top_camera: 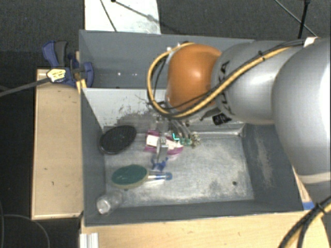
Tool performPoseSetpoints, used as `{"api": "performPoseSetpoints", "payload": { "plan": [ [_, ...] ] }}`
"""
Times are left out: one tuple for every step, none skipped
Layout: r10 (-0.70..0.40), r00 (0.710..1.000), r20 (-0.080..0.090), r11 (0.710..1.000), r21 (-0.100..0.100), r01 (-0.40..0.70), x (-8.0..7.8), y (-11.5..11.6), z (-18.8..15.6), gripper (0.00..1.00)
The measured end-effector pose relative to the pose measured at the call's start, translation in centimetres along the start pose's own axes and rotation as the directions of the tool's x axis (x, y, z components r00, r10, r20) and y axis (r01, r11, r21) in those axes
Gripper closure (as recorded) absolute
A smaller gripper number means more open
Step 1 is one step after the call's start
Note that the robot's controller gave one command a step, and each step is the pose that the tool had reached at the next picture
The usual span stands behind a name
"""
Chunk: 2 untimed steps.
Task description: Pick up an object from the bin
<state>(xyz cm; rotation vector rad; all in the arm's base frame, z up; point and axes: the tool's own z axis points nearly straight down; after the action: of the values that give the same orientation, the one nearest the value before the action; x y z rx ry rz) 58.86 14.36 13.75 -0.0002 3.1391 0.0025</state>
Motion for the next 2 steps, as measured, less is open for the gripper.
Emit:
{"api": "performPoseSetpoints", "payload": {
  "plan": [
    [-0.06,0.998,-0.011,0.998,0.0,0.06,7.44,3.0,6.56,0.0],
    [-0.049,0.999,-0.001,0.999,0.0,0.049,6.99,2.79,6.24,1.0]
  ]
}}
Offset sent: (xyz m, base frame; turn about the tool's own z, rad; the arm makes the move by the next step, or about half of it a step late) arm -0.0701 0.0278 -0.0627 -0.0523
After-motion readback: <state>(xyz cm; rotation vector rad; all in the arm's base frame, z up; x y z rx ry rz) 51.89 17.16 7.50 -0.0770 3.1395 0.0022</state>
